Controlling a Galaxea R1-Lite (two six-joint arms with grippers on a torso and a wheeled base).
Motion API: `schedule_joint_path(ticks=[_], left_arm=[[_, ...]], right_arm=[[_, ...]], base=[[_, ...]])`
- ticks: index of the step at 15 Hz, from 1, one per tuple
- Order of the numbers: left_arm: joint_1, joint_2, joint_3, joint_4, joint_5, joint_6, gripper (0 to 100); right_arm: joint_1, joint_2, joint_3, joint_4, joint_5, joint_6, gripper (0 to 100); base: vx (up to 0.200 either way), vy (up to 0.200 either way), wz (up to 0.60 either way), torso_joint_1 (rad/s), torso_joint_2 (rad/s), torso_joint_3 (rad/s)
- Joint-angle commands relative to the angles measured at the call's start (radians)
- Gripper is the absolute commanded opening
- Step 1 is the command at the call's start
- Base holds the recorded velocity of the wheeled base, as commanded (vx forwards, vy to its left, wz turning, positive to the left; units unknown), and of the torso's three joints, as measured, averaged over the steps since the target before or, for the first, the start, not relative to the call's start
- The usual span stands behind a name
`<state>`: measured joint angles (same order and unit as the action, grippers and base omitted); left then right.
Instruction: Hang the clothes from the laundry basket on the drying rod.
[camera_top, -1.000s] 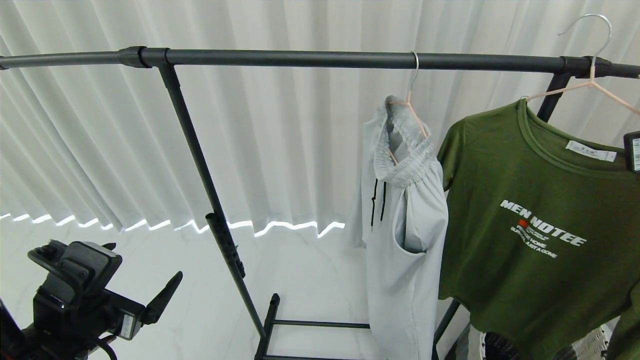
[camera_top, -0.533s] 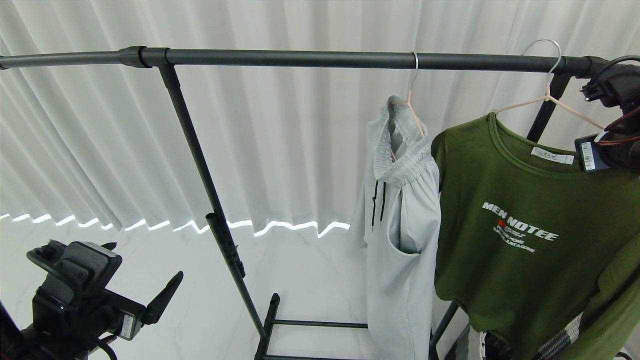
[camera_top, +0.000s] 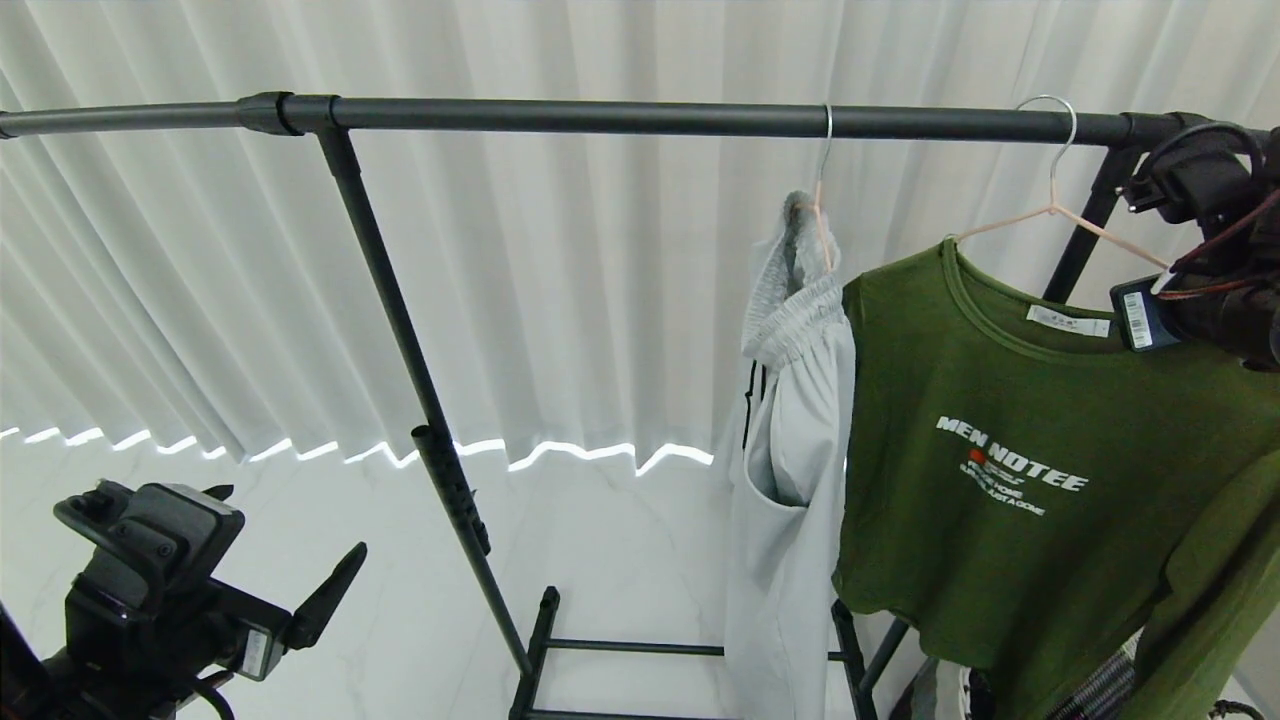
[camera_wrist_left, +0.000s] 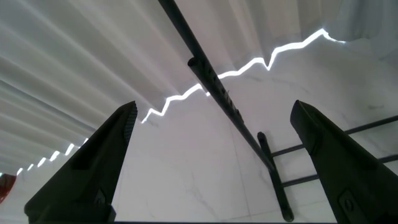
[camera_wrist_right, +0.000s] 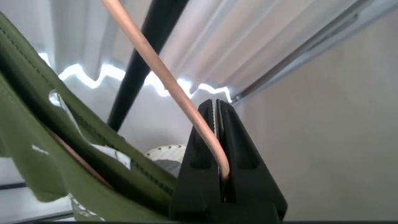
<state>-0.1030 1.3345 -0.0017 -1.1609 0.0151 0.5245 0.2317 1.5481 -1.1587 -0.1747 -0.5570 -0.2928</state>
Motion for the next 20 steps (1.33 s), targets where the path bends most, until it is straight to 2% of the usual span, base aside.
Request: schedule_joint_path(ticks=[1,2,7,13,16,18,20], left_arm=[[0.000,-0.001,0.000,0.000,0.000,0.000,100],[0.000,-0.001,0.000,-0.002,0.000,0.000,100],[0.000,0.000,0.000,0.000,0.000,0.000,100],[0.022,-0.023,0.000,-0.002,0.026,0.000,100],[0.052,-0.095,0.002,0.004,0.121,-0.017,100],[0.062,-0.172,0.002,0.023,0.180,-0.024,100],[0.063,-0.279,0.002,0.099,0.301,-0.041,100]], right_arm=[[0.008,-0.002,0.001,0.000,0.000,0.000,0],[0.008,-0.002,0.001,0.000,0.000,0.001,100],[0.034,-0.031,0.005,0.000,0.000,0.024,100],[0.061,-0.249,0.091,0.001,0.011,0.038,100],[0.057,-0.459,0.246,0.007,0.077,0.034,100],[0.054,-0.617,0.384,0.020,0.074,0.032,100],[0.026,-0.775,0.499,0.101,0.072,0.032,100]], base=[[0.000,0.000,0.00,0.000,0.00,0.000],[0.000,0.000,0.00,0.000,0.00,0.000],[0.000,0.000,0.00,0.000,0.00,0.000],[0.000,0.000,0.00,0.000,0.00,0.000],[0.000,0.000,0.00,0.000,0.00,0.000],[0.000,0.000,0.00,0.000,0.00,0.000],[0.000,0.000,0.00,0.000,0.00,0.000]])
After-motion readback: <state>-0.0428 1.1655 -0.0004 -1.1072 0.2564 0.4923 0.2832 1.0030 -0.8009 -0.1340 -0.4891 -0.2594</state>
